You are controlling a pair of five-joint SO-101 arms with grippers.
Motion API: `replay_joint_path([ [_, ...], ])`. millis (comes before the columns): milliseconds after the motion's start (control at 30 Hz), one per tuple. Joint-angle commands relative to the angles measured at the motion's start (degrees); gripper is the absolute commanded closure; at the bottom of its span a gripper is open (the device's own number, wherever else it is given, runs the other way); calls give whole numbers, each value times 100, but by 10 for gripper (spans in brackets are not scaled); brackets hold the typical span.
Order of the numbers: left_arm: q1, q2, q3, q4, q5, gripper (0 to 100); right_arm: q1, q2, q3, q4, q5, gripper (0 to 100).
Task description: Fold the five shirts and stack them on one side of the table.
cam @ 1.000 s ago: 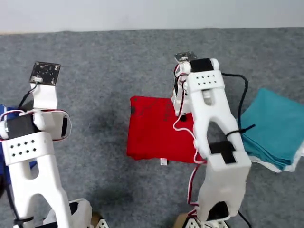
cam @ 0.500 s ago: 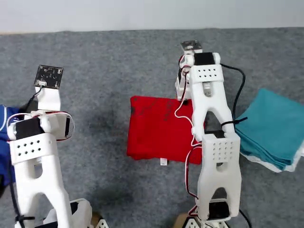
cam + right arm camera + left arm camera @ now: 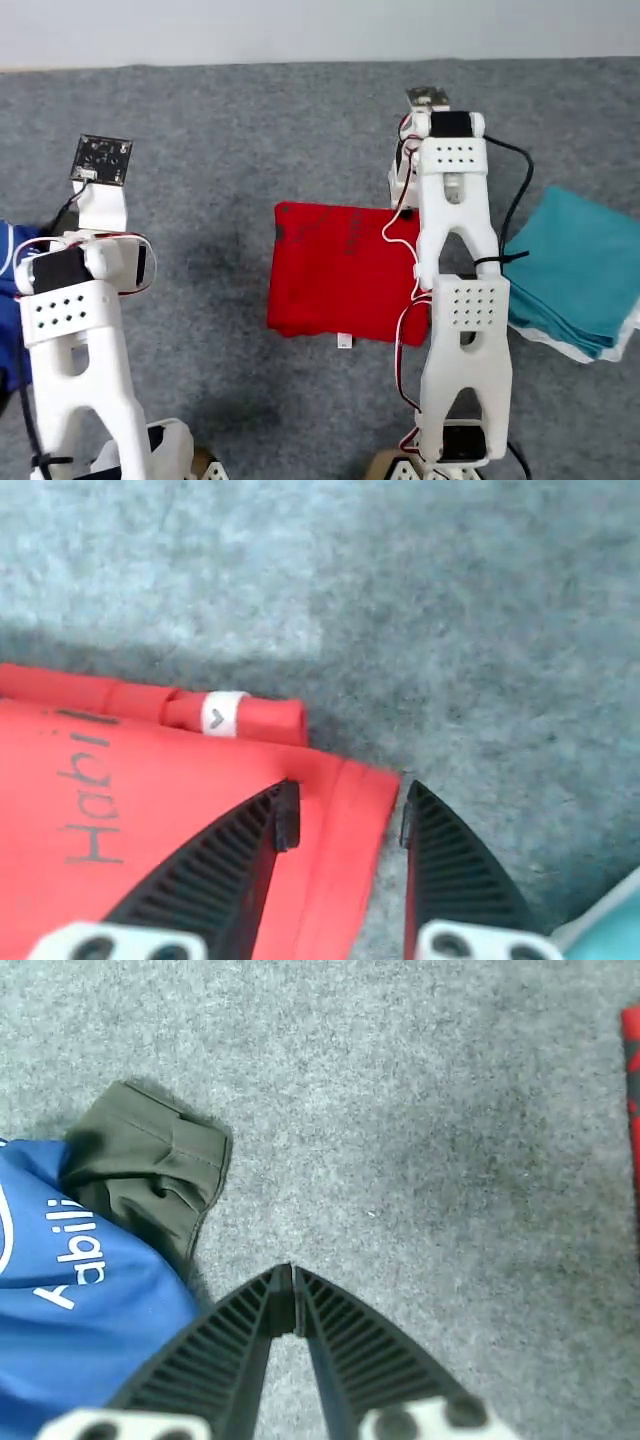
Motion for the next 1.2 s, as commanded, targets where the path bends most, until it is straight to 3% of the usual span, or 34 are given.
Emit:
replay_joint_path([
  [0, 44, -114, -22, -79, -53, 995, -75, 57, -281, 207, -70, 837],
  [200, 44, -114, -22, -79, -53, 995, -92, 101, -369, 154, -70, 992],
  [567, 44, -114, -22, -53, -53, 995, -488, 215, -958, -391, -18, 989],
  [767, 44, -114, -22, -44, -53, 995, -470, 558, -993, -585, 431, 986],
  [867, 44, -114, -22, -44, -53, 995, -470, 532, -993, -514, 440, 936],
  [1067, 44, -114, -22, -44, -53, 995, -558, 92, -993, -391, 404, 710],
  [1167, 44, -114, -22, -44, -53, 995, -611, -171, -993, -154, 431, 696],
])
